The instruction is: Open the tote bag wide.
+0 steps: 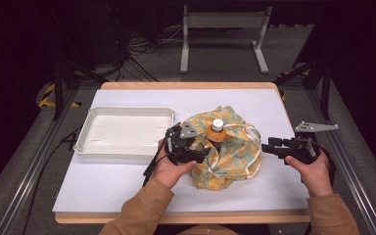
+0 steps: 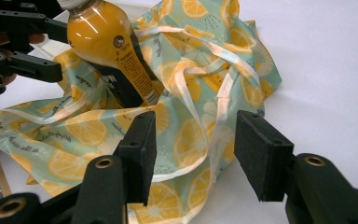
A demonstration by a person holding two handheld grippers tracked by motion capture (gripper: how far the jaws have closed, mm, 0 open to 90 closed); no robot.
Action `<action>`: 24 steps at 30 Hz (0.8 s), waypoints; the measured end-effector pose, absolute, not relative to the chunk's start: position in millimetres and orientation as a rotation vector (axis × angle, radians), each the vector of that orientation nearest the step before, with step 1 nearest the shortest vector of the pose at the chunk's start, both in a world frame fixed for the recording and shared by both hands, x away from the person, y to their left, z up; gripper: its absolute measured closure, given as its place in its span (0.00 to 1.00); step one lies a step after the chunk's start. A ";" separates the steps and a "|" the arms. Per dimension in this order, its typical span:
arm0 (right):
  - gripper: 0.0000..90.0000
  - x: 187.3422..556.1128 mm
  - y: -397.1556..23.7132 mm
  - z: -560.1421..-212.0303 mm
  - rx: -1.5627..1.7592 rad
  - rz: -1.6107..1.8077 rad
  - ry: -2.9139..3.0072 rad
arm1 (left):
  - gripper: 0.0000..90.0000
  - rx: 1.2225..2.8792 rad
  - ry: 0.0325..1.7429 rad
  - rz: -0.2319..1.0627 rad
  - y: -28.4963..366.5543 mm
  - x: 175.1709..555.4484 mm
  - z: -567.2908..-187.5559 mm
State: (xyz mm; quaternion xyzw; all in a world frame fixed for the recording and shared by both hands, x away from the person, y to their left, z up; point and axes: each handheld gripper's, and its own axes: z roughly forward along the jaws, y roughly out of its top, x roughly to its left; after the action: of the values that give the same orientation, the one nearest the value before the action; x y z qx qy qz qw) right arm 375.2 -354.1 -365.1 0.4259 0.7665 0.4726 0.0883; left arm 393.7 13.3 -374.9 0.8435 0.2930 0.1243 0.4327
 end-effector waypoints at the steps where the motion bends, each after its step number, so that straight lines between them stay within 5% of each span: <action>1: 0.55 375.6 -354.5 -365.8 1.272 1.407 2.281 | 0.36 2.109 0.727 0.308 12.7 395.0 -375.4; 6: 0.55 375.6 -354.6 -365.8 1.265 1.418 2.276 | 0.45 2.156 0.714 0.310 9.8 398.5 -381.1; 12: 0.55 375.2 -354.9 -365.2 1.263 1.429 2.269 | 0.90 2.185 0.676 0.300 10.1 394.5 -382.2; 16: 0.55 375.0 -355.0 -364.9 1.259 1.434 2.267 | 0.99 2.202 0.632 0.279 9.7 390.2 -381.0; 24: 0.55 373.6 -349.3 -364.0 1.221 1.448 2.274 | 1.00 2.201 0.654 0.295 32.1 374.8 -374.7</action>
State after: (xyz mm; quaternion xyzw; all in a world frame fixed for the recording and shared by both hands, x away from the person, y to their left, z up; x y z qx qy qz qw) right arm 373.6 -349.3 -364.0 0.4108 0.7652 0.4872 0.0911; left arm 374.8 32.1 -374.7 0.8706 0.2588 0.1167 0.4018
